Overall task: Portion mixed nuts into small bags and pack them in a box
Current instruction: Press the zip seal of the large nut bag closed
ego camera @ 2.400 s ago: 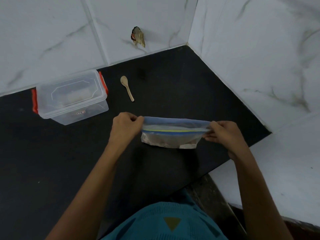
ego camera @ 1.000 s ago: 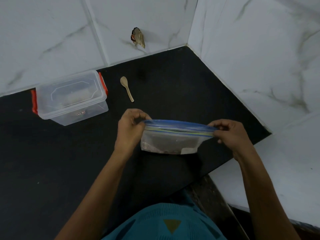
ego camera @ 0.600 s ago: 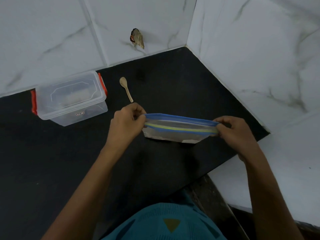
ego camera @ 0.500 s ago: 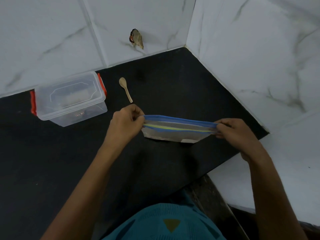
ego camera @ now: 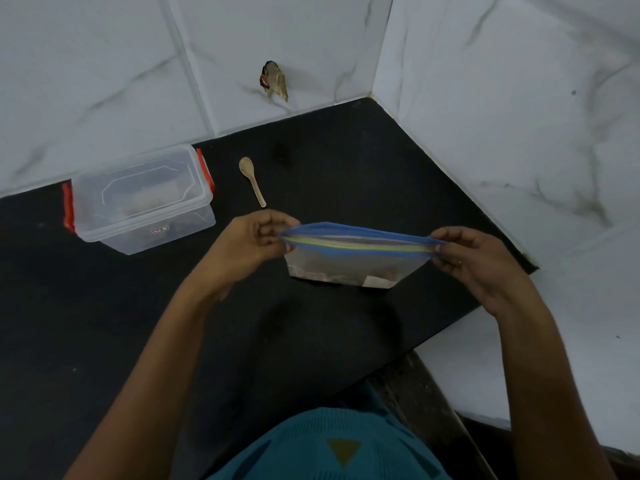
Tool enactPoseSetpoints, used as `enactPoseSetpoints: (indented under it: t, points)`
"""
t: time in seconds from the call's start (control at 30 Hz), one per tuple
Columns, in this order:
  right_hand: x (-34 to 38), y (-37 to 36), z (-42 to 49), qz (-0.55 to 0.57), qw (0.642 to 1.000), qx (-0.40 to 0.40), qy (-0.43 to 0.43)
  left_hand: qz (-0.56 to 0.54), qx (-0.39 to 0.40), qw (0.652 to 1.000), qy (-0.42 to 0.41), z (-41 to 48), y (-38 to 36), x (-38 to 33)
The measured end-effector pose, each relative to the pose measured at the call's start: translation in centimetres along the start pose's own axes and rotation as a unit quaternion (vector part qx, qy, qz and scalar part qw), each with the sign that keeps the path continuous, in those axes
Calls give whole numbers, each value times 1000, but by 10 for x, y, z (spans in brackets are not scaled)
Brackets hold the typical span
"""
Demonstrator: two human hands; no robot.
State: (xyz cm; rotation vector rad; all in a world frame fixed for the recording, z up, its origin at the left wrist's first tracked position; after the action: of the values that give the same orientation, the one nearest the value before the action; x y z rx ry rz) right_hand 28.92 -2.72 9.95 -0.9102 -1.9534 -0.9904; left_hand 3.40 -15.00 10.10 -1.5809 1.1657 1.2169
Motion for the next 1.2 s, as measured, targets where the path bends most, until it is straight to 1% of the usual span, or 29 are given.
enactPoseSetpoints:
  t: [0.07,0.13,0.17,0.23,0.3,0.37,0.5,0.67,0.73,0.8,0.93,1.0,1.07,1.13,1.2]
  points:
    - [-1,-1,1,67,997,44,5,-24,-48,998,-19,2,2,5]
    - [-2,-2,3,54,996,66,36,-46,-70,996,-30,4,2,8]
    - [-2,-1,3,21,997,52,52,-49,-75,995,-35,5,1,8]
    - [-2,2,4,-33,997,-20,72,-39,-87,994,-55,6,0,8]
    - [1,2,4,-34,993,-77,83,-22,-97,991,-88,6,-1,5]
    - [2,1,6,-35,988,-111,97,7,-109,987,-116,6,-2,3]
    - [4,-4,10,-54,981,-145,119,52,-143,978,-143,6,-3,2]
    - [3,-19,17,-87,974,-176,112,89,-191,970,-124,5,-1,9]
    - [2,-25,18,-97,972,-177,117,70,-195,974,-96,6,2,14]
    - [1,-27,18,-79,977,-154,123,65,-197,975,-81,6,4,16]
    - [-2,-21,17,-53,981,-110,153,75,-202,971,-103,5,2,10]
    - [-4,-19,17,-45,978,-112,170,81,-205,970,-105,5,-2,7]
    - [-5,-18,18,-32,978,-118,166,87,-219,967,-94,6,-4,7]
    - [-7,-17,19,-8,980,-131,153,125,-245,957,-95,6,-6,7]
    - [-8,-16,19,12,977,-155,148,200,-290,926,-137,3,-13,1]
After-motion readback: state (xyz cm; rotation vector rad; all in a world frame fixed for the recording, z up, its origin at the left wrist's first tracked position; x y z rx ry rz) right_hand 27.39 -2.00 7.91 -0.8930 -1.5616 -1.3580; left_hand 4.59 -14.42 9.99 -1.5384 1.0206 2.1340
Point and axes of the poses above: each hand's wrist, its own z-axis towards the middle knuckle, its own y-axis out of the back of the hand, x = y × z, the point moved 4 cm from there along z, towards the middle knuckle, and after that the axes turned 13 degrees about -z, right-handed, at the moved point
